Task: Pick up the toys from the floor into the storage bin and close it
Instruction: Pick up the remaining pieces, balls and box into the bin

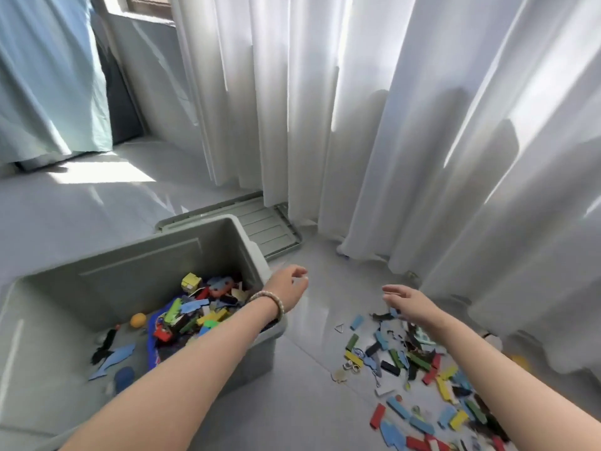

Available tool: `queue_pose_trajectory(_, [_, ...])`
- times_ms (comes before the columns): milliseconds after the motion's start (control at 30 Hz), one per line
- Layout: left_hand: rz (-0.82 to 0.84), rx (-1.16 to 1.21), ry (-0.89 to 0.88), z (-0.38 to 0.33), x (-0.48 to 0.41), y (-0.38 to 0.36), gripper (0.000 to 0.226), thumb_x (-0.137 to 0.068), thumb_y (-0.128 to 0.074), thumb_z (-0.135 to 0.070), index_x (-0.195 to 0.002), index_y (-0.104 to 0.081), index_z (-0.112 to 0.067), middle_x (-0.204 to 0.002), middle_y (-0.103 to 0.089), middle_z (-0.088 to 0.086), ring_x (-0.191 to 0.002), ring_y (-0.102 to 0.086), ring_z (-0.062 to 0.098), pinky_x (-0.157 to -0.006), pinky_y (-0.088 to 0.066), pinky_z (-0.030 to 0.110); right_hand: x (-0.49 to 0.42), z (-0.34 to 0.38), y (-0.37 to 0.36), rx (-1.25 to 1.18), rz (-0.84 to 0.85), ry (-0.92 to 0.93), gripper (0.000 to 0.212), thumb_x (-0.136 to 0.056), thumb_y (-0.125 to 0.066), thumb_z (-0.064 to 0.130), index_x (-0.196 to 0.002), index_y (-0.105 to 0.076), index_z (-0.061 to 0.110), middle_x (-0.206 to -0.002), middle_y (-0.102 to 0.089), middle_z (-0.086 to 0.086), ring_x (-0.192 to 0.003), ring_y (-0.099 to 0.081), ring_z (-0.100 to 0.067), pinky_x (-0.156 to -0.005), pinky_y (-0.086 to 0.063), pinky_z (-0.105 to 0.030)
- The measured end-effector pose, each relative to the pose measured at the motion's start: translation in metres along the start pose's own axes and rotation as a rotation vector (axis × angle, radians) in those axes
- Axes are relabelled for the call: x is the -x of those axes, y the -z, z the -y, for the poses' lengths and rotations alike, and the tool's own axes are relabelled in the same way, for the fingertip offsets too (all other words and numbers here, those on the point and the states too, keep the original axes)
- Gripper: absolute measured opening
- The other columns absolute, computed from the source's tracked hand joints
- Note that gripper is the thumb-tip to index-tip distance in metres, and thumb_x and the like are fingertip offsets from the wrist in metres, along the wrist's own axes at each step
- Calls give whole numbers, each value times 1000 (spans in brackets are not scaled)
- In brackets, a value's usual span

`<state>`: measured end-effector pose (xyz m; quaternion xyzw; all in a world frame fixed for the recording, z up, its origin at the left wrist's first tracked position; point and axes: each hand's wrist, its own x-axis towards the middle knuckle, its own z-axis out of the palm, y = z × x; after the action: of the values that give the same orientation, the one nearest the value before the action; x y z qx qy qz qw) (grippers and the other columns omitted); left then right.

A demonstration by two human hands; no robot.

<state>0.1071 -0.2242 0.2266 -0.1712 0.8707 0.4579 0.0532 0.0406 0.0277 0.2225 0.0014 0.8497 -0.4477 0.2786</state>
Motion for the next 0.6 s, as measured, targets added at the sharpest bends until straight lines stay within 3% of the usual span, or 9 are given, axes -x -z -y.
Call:
queue_pose_trajectory(167, [162, -138, -29, -17, -12, -94, 36, -94, -47, -28, -128, -51, -17, -129, -55, 0, -118, -52, 17, -102, -42, 32, 8, -103, 49, -17, -74, -180, 45, -94, -54, 25, -137, -45, 13, -138, -47, -8, -124, -47, -23, -89, -39, -28])
queue_pose_trajectory(300, [275, -285, 27, 4, -24, -153, 43, -93, -50, -32, -132, -46, -15, -137, -49, 2, -123, -49, 19, -104, -40, 33, 3, -185, 55, -117, -100, -299, 48, -89, -62, 27, -133, -48, 14, -137, -48, -9, -121, -48, -22, -90, -43, -33])
queue_pose_trajectory(467, [360, -396, 122, 50, -34, -204, 50, -90, -56, -36, -134, -45, -13, -139, -47, 4, -126, -47, 20, -105, -37, 31, -12, -251, 32, -208, -84, -328, 42, -86, -67, 26, -125, -54, 16, -133, -48, -7, -127, -43, -21, -93, -39, -31])
queue_pose_trajectory(600, [386, -393, 181, 87, -41, -235, 53, -88, -59, -39, -132, -47, -13, -136, -49, 5, -125, -48, 19, -103, -38, 29, -32, -279, 2, -210, -64, -307, 42, -81, -72, 27, -119, -56, 19, -129, -51, -5, -114, -50, -20, -87, -45, -29])
